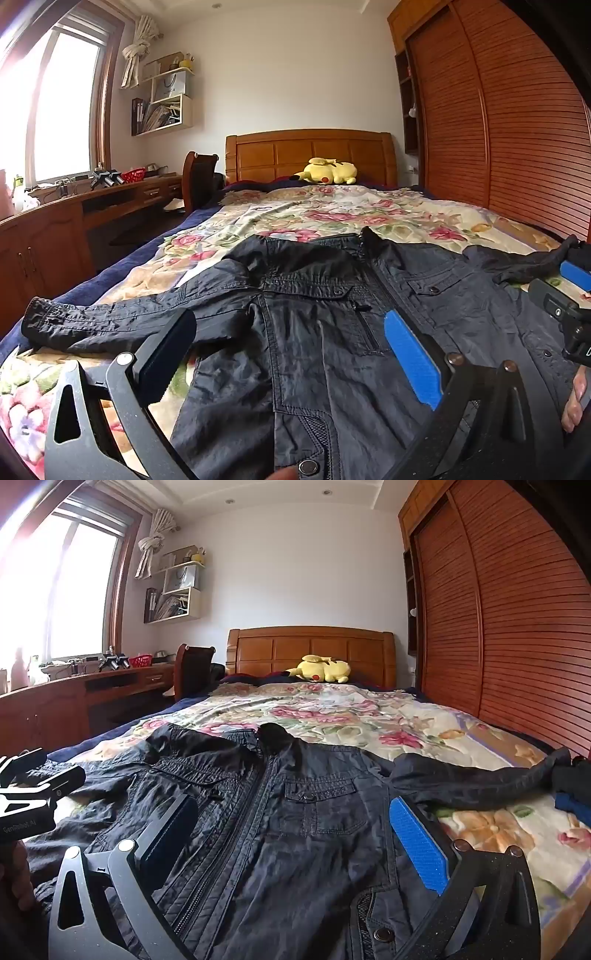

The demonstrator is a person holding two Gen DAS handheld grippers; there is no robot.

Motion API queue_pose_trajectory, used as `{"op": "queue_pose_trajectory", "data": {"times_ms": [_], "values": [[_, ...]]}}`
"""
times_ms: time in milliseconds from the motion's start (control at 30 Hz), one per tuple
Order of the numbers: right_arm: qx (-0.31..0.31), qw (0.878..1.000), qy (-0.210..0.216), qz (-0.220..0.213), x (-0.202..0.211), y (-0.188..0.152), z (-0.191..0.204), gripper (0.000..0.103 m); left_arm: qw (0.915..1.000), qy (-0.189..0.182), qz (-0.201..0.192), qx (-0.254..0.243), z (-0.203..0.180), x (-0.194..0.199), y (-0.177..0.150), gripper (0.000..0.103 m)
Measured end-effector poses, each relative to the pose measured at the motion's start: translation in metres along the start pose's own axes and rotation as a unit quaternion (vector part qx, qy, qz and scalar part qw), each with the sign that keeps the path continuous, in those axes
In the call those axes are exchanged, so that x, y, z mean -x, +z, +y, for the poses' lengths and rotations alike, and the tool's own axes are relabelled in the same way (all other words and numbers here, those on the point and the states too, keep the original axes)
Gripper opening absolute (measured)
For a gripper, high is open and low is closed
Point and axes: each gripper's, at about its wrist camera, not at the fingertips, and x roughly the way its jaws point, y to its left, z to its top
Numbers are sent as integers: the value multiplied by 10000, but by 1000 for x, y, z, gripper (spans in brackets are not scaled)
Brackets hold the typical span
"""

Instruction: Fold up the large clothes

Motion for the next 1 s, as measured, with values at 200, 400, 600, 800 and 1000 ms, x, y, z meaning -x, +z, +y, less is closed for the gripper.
{"op": "queue_pose_trajectory", "data": {"times_ms": [200, 400, 600, 800, 1000], "values": [[15, 10000, 3, -77, 1, 0, 0, 103, 10000, 4, 31, 17, 0, -1, 0, 102], [0, 10000, 9, -61, 2, 0, 0, 103, 10000, 9, -22, 45, 1, 0, 0, 102], [-12, 10000, 17, -72, 0, -1, -1, 103, 10000, 10, -61, 49, 5, 3, 2, 102], [-21, 10000, 24, -67, 0, 0, -2, 103, 9999, 32, -80, 76, 2, 5, 2, 102], [-20, 10000, 25, -70, 1, 0, -2, 103, 9999, 33, -97, 98, 2, 6, 2, 102]]}}
